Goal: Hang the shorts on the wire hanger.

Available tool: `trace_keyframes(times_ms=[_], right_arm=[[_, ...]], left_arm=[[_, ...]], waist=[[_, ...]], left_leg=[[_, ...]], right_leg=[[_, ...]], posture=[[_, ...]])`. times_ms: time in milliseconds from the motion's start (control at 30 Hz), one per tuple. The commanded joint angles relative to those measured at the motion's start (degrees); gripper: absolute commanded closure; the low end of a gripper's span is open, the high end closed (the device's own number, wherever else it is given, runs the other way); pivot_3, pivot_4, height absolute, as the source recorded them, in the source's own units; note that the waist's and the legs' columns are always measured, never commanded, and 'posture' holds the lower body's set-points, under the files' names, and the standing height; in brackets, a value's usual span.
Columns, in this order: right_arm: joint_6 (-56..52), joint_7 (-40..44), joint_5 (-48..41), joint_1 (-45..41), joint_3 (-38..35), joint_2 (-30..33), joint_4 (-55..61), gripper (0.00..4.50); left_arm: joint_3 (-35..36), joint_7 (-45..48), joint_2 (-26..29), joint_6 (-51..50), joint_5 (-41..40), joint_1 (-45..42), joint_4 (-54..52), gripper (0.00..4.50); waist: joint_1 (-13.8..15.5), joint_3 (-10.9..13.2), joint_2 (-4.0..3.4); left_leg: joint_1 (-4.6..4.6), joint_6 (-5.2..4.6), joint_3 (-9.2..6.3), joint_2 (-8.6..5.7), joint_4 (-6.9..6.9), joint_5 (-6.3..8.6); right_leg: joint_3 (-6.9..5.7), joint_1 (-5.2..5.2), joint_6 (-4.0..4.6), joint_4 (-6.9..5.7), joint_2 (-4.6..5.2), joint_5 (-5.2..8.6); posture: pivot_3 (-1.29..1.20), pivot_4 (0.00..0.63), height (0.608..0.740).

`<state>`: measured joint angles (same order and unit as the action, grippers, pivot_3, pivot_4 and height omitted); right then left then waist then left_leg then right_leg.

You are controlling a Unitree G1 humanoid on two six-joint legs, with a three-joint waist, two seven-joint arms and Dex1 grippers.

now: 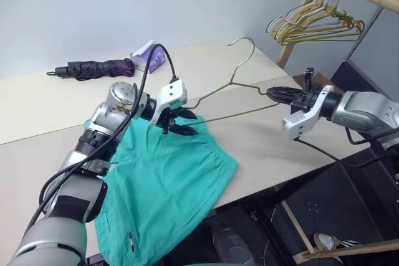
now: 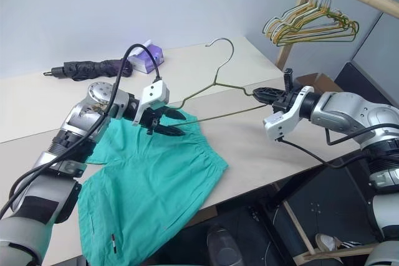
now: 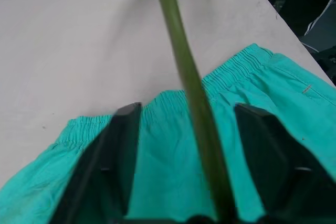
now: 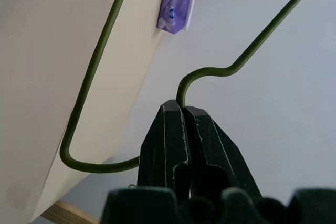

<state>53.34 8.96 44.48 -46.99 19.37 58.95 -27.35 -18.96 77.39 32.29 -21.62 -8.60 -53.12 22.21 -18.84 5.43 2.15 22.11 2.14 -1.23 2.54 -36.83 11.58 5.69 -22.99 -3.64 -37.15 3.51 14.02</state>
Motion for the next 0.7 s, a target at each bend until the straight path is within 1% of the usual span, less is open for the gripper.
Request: trace_keyframes(times_ms=[33,167,200,333,533,667,700], right_arm=[[-0.62,-0.06,-1.86,-1.83,-3.07,0.22,1.43,4.50],[-0.54,-0.04,-1.92,-1.85,-3.03,0.00,1.41,4.50],[-0.54,-0.06,-1.89,-1.90,-3.02,-0.09,1.38,4.50],[-0.19,0.04,-2.23,-2.09,-2.88,-0.59,1.22,4.50],[0.61,1.04,-3.75,-2.15,-2.77,-1.13,1.00,4.50],[3.57,7.65,-13.62,-0.54,-2.20,-0.55,1.66,3.40],[3.61,9.32,-15.17,-0.11,-2.09,-0.23,2.20,3.04]], left_arm=[[1.89,-0.77,0.24,-0.43,-0.08,0.16,-1.10,2.95],[2.15,-1.06,0.27,-0.91,-0.33,0.40,-1.43,4.23],[2.25,-1.07,0.31,-1.01,-0.40,0.45,-1.55,4.47],[2.85,-1.11,0.50,-1.54,-0.76,0.72,-2.20,4.47],[3.23,-0.94,1.31,-1.22,-0.52,1.70,-3.48,4.47],[3.37,-0.52,2.62,-0.02,-0.06,2.34,-3.61,4.50],[3.36,-0.51,2.88,0.17,0.09,2.39,-3.49,4.50]], waist=[[-0.19,0.00,0.00],[-0.65,0.00,0.00],[-0.69,0.00,0.00],[-0.89,-0.01,0.00],[-0.86,-0.01,0.00],[-0.91,-0.01,0.01],[-0.90,-0.01,0.01]], left_leg=[[0.00,0.00,0.00,0.00,0.00,0.00],[0.00,0.00,-0.02,0.00,0.00,0.00],[0.00,0.00,-0.02,0.00,0.00,0.00],[-0.06,0.00,-0.03,0.00,0.00,0.00],[-0.39,0.00,-0.06,-0.01,0.00,0.00],[-0.65,0.00,-0.07,-0.01,0.00,0.00],[-0.70,0.00,-0.07,-0.01,0.00,0.00]], right_leg=[[0.00,0.00,0.00,0.00,0.00,0.00],[-0.01,0.00,0.00,0.00,0.00,-0.01],[0.00,0.01,0.00,0.00,0.00,-0.01],[-0.01,0.06,0.00,-0.02,0.00,-0.02],[-0.03,0.44,-0.02,0.02,0.01,0.00],[-0.04,0.70,-0.03,0.05,0.01,0.01],[-0.04,0.76,-0.03,0.06,0.01,0.01]], posture=[[-0.21,0.000,0.740],[-0.20,0.000,0.740],[-0.20,0.000,0.740],[-0.20,0.000,0.740],[-0.19,0.000,0.740],[-0.19,0.000,0.740],[-0.19,0.000,0.740]])
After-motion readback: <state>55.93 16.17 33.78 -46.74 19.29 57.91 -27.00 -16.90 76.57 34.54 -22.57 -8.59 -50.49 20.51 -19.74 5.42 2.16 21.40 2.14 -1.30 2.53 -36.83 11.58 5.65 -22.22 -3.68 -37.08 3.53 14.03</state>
